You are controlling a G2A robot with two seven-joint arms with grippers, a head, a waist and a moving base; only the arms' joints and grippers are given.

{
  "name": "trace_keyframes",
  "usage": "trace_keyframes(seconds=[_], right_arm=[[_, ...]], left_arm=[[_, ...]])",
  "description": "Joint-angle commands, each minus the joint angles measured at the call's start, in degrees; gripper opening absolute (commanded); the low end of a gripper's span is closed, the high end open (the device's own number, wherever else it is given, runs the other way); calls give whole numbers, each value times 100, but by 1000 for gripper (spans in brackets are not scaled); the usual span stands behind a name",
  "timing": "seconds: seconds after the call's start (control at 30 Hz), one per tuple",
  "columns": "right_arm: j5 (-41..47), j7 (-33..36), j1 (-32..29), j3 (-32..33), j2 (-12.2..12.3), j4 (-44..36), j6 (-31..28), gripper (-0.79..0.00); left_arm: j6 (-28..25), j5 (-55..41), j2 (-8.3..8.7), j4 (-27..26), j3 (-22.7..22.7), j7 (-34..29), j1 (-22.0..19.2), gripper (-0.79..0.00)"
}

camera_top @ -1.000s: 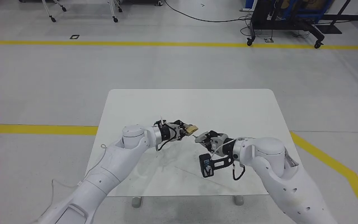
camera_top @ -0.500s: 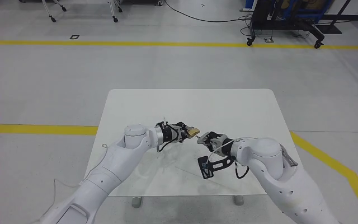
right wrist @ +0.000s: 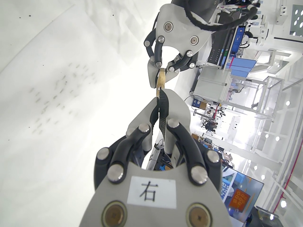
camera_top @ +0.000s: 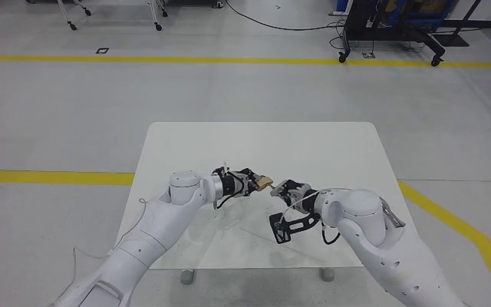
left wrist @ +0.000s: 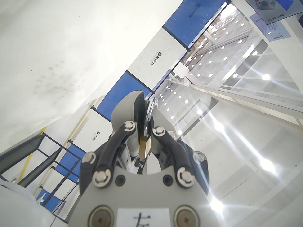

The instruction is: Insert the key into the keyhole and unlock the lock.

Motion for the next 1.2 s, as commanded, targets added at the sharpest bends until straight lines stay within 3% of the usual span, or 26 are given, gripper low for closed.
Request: trace_keyframes(seconds=[0.0,0.47,0.97,1.17], right_arm=[[-10,68,18,-41,-4,23,0,-785],[318,280,119,-170,-41,-20,71,-785],[1308,-533,-240,824,114,-42,343,-785],[1687,402,-184,885,53,360,489,-785]], left_arm=[[13,22,1,-16,-18,-14,15,-785],[45,159,10,-88,-156,-142,122,-785],[-1074,91,-30,334,-285,-1470,125,-785],[-1416,82,-50,404,-319,-1925,99,-785]])
